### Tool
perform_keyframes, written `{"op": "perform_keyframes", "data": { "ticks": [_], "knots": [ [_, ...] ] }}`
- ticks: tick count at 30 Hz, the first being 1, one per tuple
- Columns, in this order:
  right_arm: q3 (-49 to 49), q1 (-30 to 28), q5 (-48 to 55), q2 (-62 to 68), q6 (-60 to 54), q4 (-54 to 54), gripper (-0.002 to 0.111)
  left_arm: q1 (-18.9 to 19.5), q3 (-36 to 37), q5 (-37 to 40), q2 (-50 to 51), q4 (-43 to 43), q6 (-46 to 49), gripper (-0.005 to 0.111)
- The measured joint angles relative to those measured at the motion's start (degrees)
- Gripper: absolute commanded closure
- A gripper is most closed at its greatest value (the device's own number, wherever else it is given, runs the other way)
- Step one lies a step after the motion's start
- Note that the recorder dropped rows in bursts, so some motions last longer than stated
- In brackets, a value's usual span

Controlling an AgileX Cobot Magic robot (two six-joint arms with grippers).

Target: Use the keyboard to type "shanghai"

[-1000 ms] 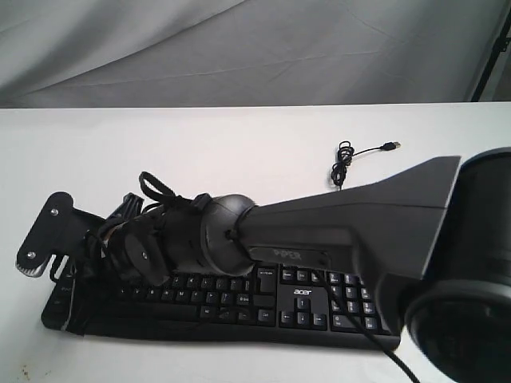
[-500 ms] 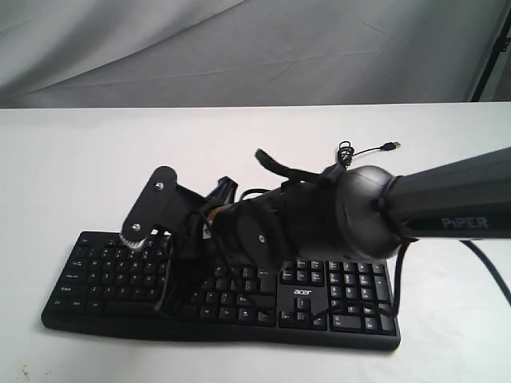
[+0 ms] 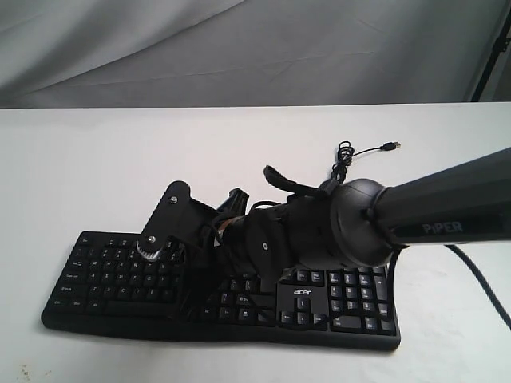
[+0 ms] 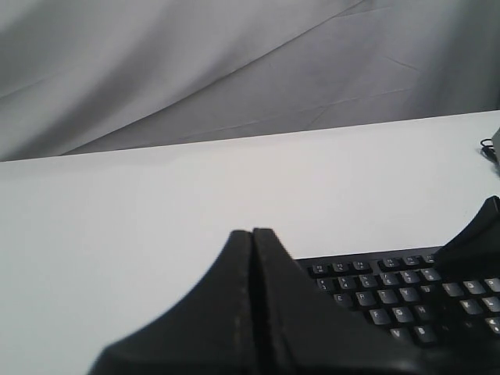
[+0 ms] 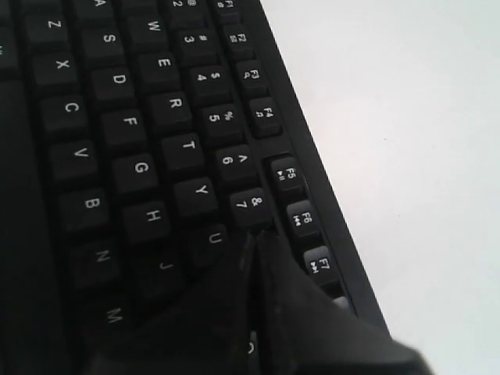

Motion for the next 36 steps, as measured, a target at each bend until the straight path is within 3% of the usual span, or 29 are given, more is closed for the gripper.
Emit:
{"op": "perform_keyframes", "data": {
  "ticks": [29, 36],
  "knots": [
    [0.0, 0.3, -1.7, 2.0, -2.2, 1.5, 0.108, 0.0, 0.0, 0.0, 0.0, 0.0, 0.0, 0.107],
    [0.0, 0.3, -0.7, -3.5, -2.4, 0.4, 0.108, 0.0, 0.0, 0.0, 0.0, 0.0, 0.0, 0.107]
  ]
}}
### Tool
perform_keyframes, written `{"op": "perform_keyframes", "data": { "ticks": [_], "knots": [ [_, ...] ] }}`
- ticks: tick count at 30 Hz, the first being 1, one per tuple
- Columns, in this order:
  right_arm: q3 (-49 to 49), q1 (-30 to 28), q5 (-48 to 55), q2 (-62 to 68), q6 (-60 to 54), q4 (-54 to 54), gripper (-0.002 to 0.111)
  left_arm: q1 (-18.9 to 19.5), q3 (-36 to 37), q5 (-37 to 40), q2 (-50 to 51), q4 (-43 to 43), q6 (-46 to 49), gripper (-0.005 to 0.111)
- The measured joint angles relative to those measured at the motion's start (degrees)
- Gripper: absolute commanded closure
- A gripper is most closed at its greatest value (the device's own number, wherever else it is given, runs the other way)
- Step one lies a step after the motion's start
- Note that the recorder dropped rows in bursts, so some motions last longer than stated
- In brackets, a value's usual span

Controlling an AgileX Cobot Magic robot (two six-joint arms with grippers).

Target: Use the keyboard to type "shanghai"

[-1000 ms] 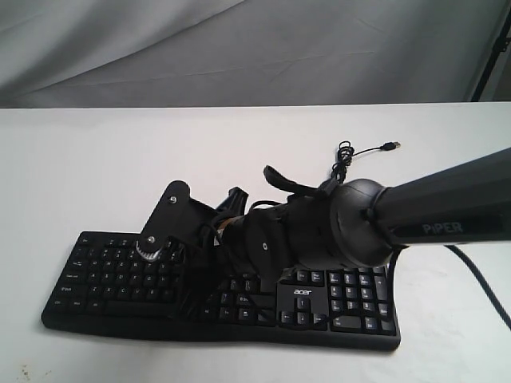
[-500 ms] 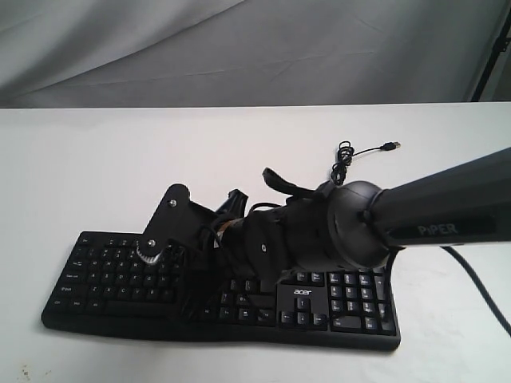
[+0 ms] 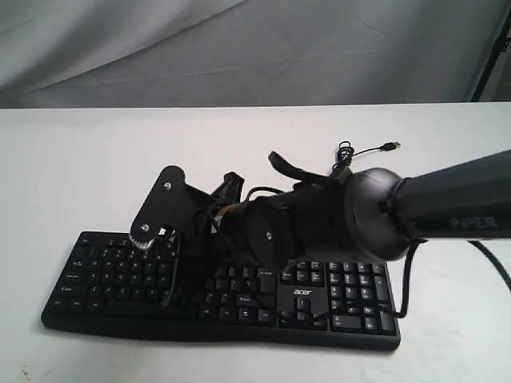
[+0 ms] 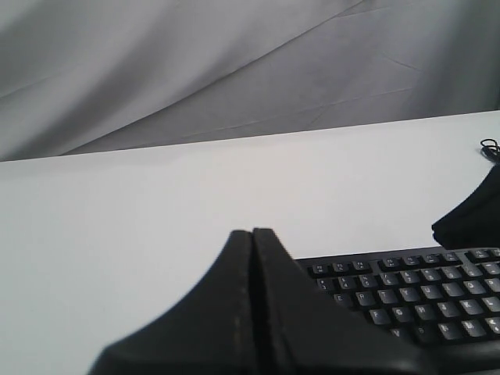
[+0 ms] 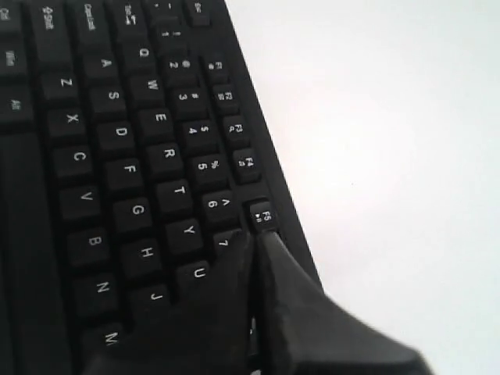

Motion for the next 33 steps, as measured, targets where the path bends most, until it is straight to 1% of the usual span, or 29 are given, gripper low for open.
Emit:
{"op": "perform_keyframes", "data": {
  "ticks": [2, 6, 11, 16, 23, 33],
  "knots": [
    [2.0, 0.1, 0.1, -2.4, 0.0, -0.4, 0.108, 0.0, 0.0, 0.0, 0.0, 0.0, 0.0, 0.107],
    [12.0, 1.3, -4.9, -10.6, -0.4, -0.5, 0.108, 0.0, 0.0, 0.0, 0.0, 0.0, 0.0, 0.107],
    [23.1, 1.8, -6.5, -20.2, 0.0, -0.1, 0.108, 0.0, 0.0, 0.0, 0.0, 0.0, 0.0, 0.107],
    [30.6, 1.8, -7.8, -27.0, 0.2, 1.2, 0.108, 0.0, 0.0, 0.0, 0.0, 0.0, 0.0, 0.107],
    [34.8, 1.8, -8.5, -32.4, 0.4, 1.4, 0.108, 0.0, 0.0, 0.0, 0.0, 0.0, 0.0, 0.107],
    [35.0, 1.8, -8.5, -35.0, 0.4, 1.4, 0.108, 0.0, 0.0, 0.0, 0.0, 0.0, 0.0, 0.107]
  ]
}}
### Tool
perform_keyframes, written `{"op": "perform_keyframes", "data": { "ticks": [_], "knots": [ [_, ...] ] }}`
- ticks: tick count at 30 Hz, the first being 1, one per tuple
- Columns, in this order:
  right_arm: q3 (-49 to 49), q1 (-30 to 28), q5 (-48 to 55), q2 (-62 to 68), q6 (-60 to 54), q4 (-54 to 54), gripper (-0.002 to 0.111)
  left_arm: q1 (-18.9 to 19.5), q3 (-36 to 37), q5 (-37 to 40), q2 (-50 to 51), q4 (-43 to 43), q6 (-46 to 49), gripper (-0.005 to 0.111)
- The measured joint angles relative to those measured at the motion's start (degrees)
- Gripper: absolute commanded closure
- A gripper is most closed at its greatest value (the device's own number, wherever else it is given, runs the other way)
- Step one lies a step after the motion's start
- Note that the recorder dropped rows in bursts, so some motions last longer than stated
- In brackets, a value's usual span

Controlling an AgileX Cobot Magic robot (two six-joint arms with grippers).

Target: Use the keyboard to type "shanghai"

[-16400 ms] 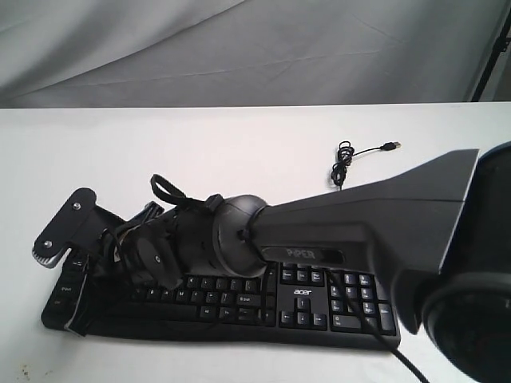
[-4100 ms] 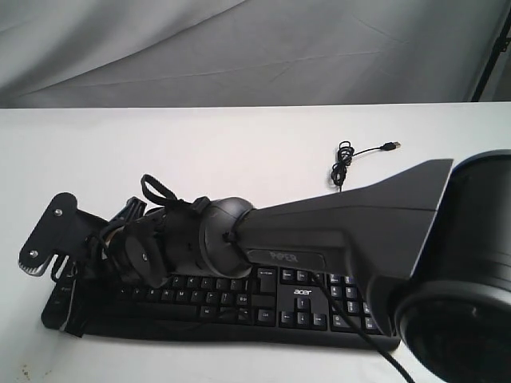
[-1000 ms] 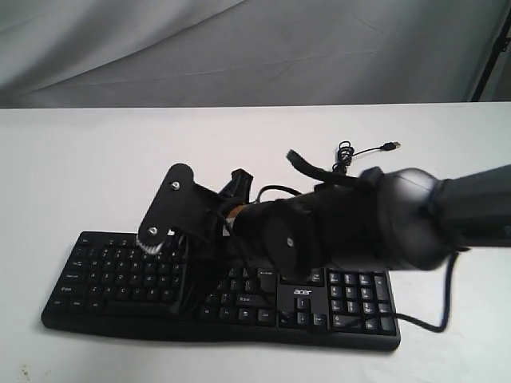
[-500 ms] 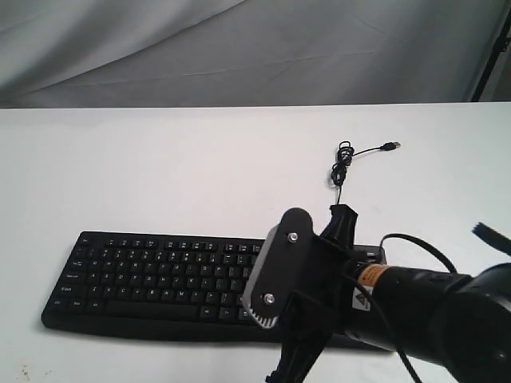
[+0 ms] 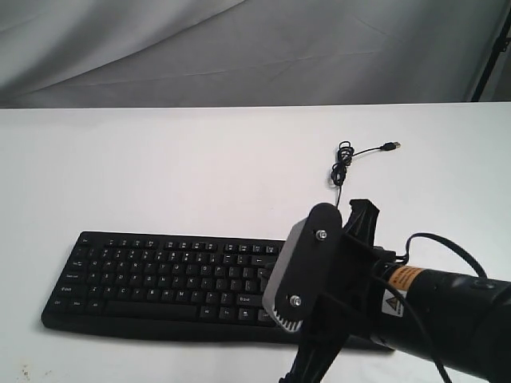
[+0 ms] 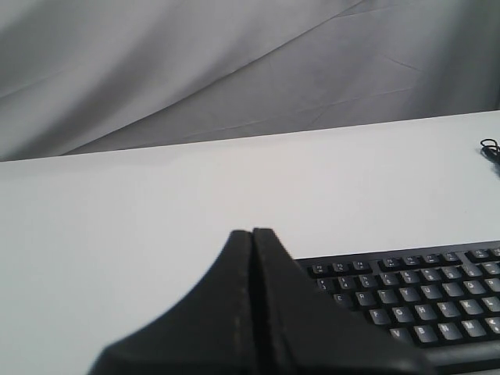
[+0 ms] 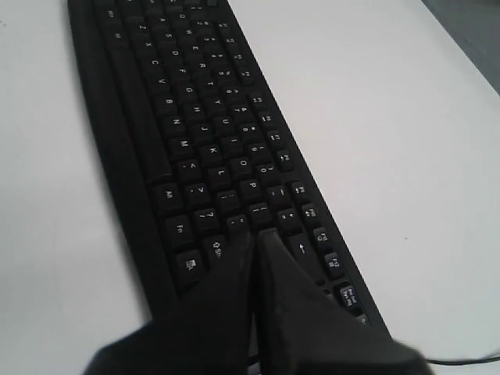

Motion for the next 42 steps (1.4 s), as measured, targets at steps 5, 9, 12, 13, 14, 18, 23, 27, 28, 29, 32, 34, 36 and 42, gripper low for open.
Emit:
{"op": "perform_keyframes", "data": {
  "ticks": [5, 9, 12, 13, 14, 18, 23, 27, 28, 29, 32, 34, 36, 42],
  "knots": [
    [0.0, 0.0, 1.9, -2.2, 0.0, 0.1, 0.108, 0.0, 0.0, 0.0, 0.0, 0.0, 0.0, 0.107],
    [0.0, 0.0, 7.3, -8.0, 0.1, 0.1, 0.108, 0.0, 0.0, 0.0, 0.0, 0.0, 0.0, 0.107],
    [1.3, 0.0, 9.1, -14.2, 0.1, 0.1, 0.108, 0.0, 0.0, 0.0, 0.0, 0.0, 0.0, 0.107],
    [2.1, 0.0, 9.6, -16.6, 0.1, 0.1, 0.108, 0.0, 0.0, 0.0, 0.0, 0.0, 0.0, 0.107],
    [3.2, 0.0, 9.7, -19.1, 0.1, 0.1, 0.108, 0.0, 0.0, 0.0, 0.0, 0.0, 0.0, 0.107],
    [8.3, 0.0, 7.5, -28.0, 0.0, 0.0, 0.108, 0.0, 0.0, 0.0, 0.0, 0.0, 0.0, 0.107],
    [15.8, -0.3, 2.5, -39.0, -0.1, -0.2, 0.108, 0.0, 0.0, 0.0, 0.0, 0.0, 0.0, 0.107],
    [20.7, -4.8, 1.5, -48.2, -0.1, -0.2, 0.108, 0.0, 0.0, 0.0, 0.0, 0.0, 0.0, 0.107],
    [21.8, -6.4, 1.5, -50.2, -0.1, 0.0, 0.108, 0.0, 0.0, 0.0, 0.0, 0.0, 0.0, 0.107],
    [22.8, -8.5, 1.7, -52.6, -0.1, 0.3, 0.108, 0.0, 0.0, 0.0, 0.0, 0.0, 0.0, 0.107],
    [25.2, -14.8, 3.5, -59.5, 1.5, 2.2, 0.108, 0.0, 0.0, 0.0, 0.0, 0.0, 0.0, 0.107],
    [26.5, -18.4, 5.4, -63.4, 3.0, 4.1, 0.108, 0.0, 0.0, 0.0, 0.0, 0.0, 0.0, 0.107],
    [27.8, -22.2, 7.7, -67.0, 4.1, 6.3, 0.108, 0.0, 0.0, 0.0, 0.0, 0.0, 0.0, 0.107],
    [28.9, -30.7, 12.2, -74.8, 4.9, 9.3, 0.108, 0.0, 0.0, 0.0, 0.0, 0.0, 0.0, 0.107]
  ]
}}
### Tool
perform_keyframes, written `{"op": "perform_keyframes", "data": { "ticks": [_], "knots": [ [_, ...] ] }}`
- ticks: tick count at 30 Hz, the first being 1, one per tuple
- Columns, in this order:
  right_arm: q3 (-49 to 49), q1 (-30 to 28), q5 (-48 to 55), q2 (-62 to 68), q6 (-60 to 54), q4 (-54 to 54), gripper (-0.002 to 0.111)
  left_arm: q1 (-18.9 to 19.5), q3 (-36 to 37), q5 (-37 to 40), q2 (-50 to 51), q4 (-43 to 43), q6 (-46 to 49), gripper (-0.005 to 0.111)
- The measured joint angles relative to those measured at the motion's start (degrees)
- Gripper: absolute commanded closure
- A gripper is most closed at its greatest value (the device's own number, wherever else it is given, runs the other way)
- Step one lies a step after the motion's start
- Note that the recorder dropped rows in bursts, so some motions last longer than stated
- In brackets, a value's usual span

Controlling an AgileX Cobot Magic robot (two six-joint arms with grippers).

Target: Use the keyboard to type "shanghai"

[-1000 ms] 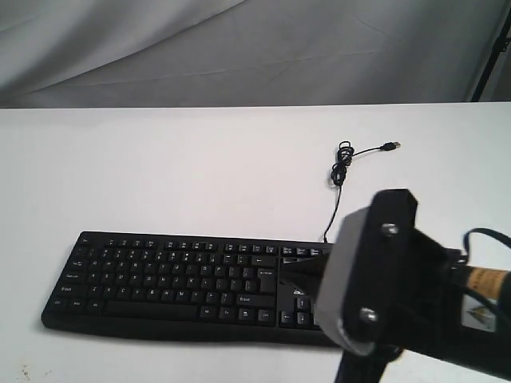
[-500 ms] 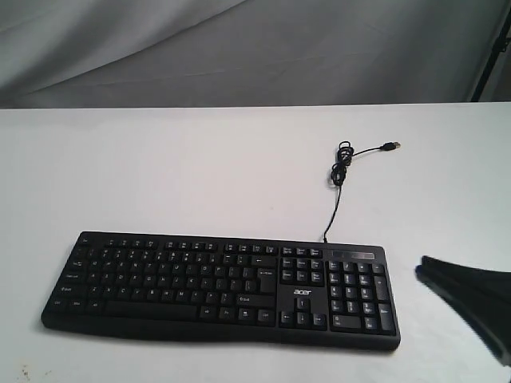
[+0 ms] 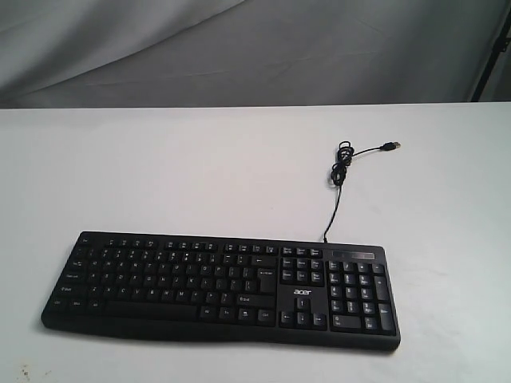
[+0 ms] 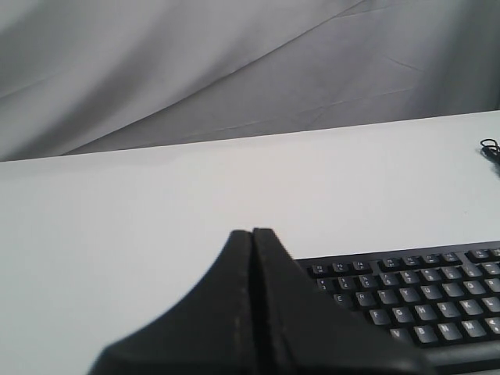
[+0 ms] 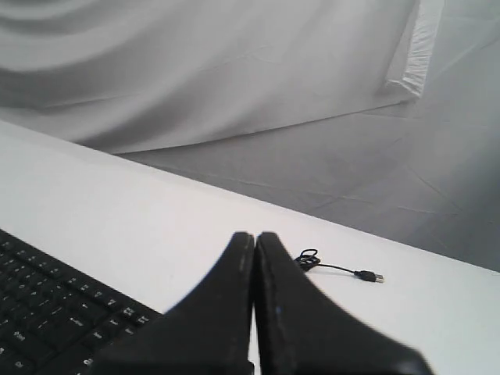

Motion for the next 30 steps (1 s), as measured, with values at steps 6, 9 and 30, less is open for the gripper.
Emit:
{"op": "perform_keyframes", "data": {
  "ticks": [6, 9, 30],
  "knots": [
    [0.0, -1.6, 2.0, -2.9, 0.0, 1.4, 0.108, 0.0, 0.0, 0.0, 0.0, 0.0, 0.0, 0.107],
    [0.0, -1.7, 2.8, -2.9, 0.0, 1.4, 0.108, 0.0, 0.0, 0.0, 0.0, 0.0, 0.0, 0.107],
    [0.0, -1.7, 0.3, -2.9, 0.0, 1.4, 0.108, 0.0, 0.0, 0.0, 0.0, 0.0, 0.0, 0.107]
  ]
}}
